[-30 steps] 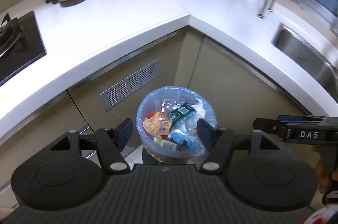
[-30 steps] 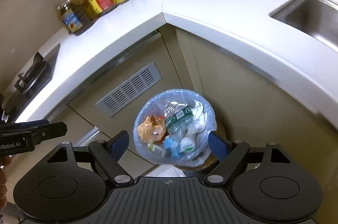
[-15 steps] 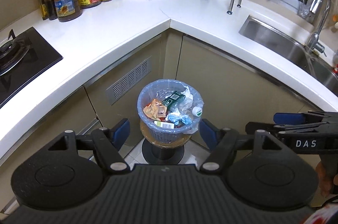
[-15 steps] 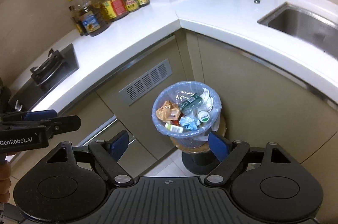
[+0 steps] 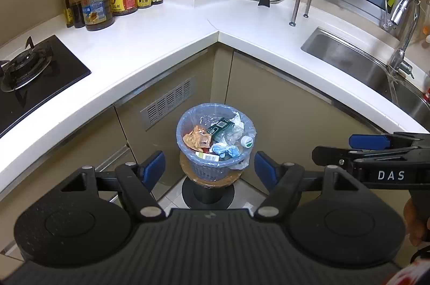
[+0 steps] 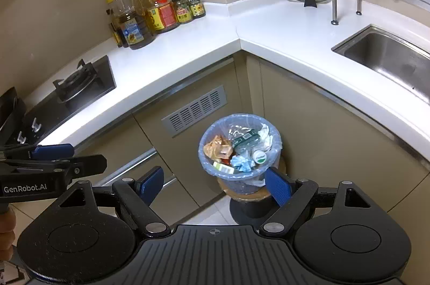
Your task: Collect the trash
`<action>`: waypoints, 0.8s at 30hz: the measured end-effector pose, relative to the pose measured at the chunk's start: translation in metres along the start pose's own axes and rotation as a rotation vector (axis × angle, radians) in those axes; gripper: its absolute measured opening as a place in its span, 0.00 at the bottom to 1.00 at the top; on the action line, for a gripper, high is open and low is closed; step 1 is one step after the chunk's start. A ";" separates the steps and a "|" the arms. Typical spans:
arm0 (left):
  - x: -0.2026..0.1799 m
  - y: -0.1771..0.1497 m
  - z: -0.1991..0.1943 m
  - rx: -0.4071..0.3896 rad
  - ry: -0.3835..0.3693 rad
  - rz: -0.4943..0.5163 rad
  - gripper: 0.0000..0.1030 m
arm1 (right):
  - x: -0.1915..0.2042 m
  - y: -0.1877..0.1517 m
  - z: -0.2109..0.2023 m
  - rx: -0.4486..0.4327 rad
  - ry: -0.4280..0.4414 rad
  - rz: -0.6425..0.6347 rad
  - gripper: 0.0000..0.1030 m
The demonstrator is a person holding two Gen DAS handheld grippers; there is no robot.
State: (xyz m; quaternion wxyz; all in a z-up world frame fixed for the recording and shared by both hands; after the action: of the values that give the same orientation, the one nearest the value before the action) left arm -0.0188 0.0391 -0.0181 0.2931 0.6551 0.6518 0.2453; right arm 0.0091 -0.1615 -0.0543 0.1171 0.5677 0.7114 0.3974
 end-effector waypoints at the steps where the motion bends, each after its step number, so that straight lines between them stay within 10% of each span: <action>1: -0.002 0.000 0.000 -0.002 -0.003 0.000 0.69 | -0.002 0.000 -0.002 -0.003 0.002 -0.002 0.80; 24: -0.028 -0.008 -0.007 -0.002 -0.007 0.022 0.70 | -0.016 -0.006 -0.022 -0.005 0.009 -0.007 0.80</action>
State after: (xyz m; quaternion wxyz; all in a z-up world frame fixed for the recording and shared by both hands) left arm -0.0305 0.0114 -0.0167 0.2935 0.6627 0.6434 0.2466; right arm -0.0037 -0.1853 -0.0482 0.1167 0.5633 0.7129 0.4012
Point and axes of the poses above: each gripper's, at about its wrist camera, not at the fingertips, and z roughly the way its jaws point, x to its left, y to its top, the point moved 3 cm from there along z, roughly the way its jaws point
